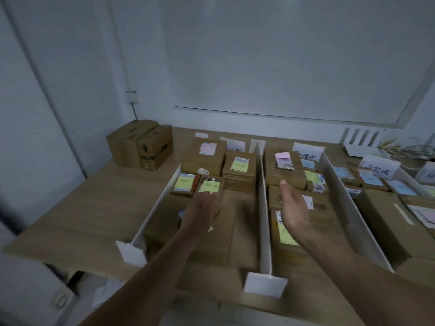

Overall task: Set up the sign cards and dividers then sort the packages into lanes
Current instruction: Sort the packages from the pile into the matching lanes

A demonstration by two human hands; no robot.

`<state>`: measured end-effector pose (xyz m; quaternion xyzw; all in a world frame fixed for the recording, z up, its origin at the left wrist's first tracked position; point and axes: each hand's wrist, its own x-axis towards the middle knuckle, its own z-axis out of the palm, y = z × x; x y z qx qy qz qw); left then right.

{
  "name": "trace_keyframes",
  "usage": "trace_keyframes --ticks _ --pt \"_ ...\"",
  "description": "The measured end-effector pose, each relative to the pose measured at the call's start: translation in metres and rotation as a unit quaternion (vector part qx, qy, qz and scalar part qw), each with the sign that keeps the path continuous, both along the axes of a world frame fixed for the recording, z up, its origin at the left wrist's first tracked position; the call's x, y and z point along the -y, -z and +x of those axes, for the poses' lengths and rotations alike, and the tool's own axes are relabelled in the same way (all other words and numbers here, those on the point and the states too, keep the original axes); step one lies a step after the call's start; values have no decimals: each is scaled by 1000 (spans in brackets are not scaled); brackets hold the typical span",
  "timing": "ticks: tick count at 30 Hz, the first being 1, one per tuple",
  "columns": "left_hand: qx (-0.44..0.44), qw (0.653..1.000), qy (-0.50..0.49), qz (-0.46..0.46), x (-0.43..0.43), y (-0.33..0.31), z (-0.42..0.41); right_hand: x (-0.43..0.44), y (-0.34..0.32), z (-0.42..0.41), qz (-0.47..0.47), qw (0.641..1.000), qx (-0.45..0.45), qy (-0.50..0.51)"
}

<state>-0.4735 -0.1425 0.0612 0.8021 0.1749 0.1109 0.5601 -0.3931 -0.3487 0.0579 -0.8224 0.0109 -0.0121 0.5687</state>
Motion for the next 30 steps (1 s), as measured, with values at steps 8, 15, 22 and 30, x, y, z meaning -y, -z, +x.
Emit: trace_keyframes --ticks 8,15,22,30 --pt "12 1000 -21 -11 -81 -6 -42 -89 -10 -44 -15 996 49 -68" --pt "7 998 -70 -4 -141 -10 -68 -156 -11 -54 -75 986 53 -141" --pt "-13 991 -94 93 -204 -3 -70 -222 -13 -39 -100 971 73 -205" --pt "-4 980 -143 138 -265 -7 -43 -293 -21 3 -99 957 93 -256"
